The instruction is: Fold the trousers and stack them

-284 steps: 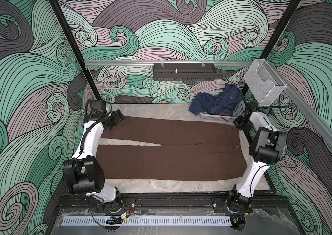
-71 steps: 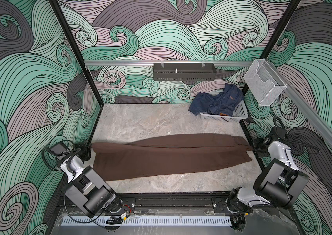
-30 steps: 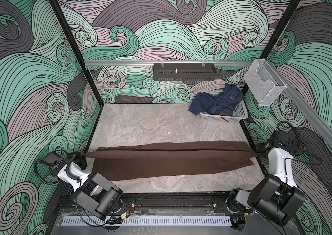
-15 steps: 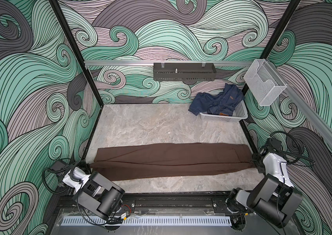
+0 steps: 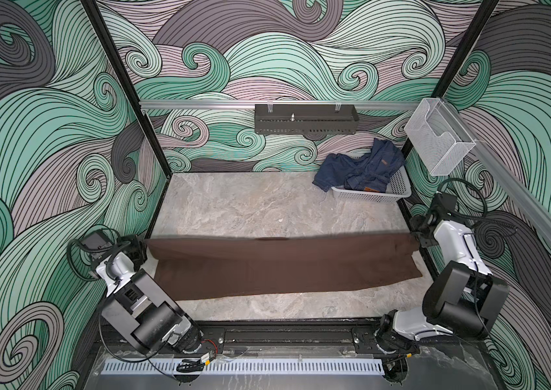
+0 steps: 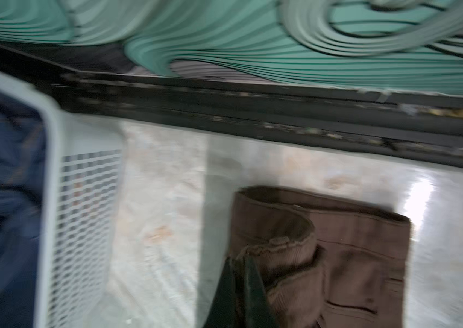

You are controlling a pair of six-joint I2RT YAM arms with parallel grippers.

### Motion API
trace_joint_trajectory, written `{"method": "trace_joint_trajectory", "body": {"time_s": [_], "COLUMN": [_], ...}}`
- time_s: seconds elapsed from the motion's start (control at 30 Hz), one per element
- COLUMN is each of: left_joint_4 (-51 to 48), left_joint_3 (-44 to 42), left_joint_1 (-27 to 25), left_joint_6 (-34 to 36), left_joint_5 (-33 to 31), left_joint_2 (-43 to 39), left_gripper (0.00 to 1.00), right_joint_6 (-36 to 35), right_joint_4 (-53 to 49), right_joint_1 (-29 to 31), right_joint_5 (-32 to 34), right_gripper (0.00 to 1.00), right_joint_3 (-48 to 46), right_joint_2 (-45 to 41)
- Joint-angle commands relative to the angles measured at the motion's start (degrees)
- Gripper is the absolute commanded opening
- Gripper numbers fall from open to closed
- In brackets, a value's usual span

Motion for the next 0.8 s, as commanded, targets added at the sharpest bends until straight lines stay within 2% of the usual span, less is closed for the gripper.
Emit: {"method": "trace_joint_trajectory", "body": {"time_s": [0.0,0.17,0.3,0.4,0.53,0.67,0.77], "left_joint_4": [4.75,2.06,3.75,5.29,9.07,8.61,9.10], "left_joint_3": [5.45,4.36,-3.24,-5.26,-2.19,7.56,15.40], "left_joint_1": [-0.38,0.01,1.95,2.70,1.01,-2.81,-4.82], "left_joint_6": [-3.31,0.56,2.83,3.31,0.63,-1.19,-3.07], "left_joint_5": [-0.82,-1.35,-1.51,-0.08,1.77,0.75,0.40], "left_joint_2": [1.78,0.59,-0.45,1.71,5.50,8.66,11.28], "left_gripper": [0.00,0.00,0.00,0.00,0.00,0.00,0.00], "right_joint_6": [-0.30,-4.58,-5.70,-5.66,-3.74,-3.61,-4.37], "right_joint_4": [3.18,6.42,9.66,11.07,11.16,13.15,18.42], "right_joint_1": [0.27,0.12,-1.76,-2.47,-1.00,2.59,5.03], "right_joint_5": [-0.20,2.95,2.82,2.56,0.90,0.80,0.72], "right_gripper": [0.00,0.00,0.00,0.00,0.00,0.00,0.00], "right_joint_3": [2.85,-2.55,-10.51,-12.41,-6.02,5.02,12.28], "right_joint_2": [-0.21,-2.67,-3.62,-3.01,0.18,4.15,6.22]}}
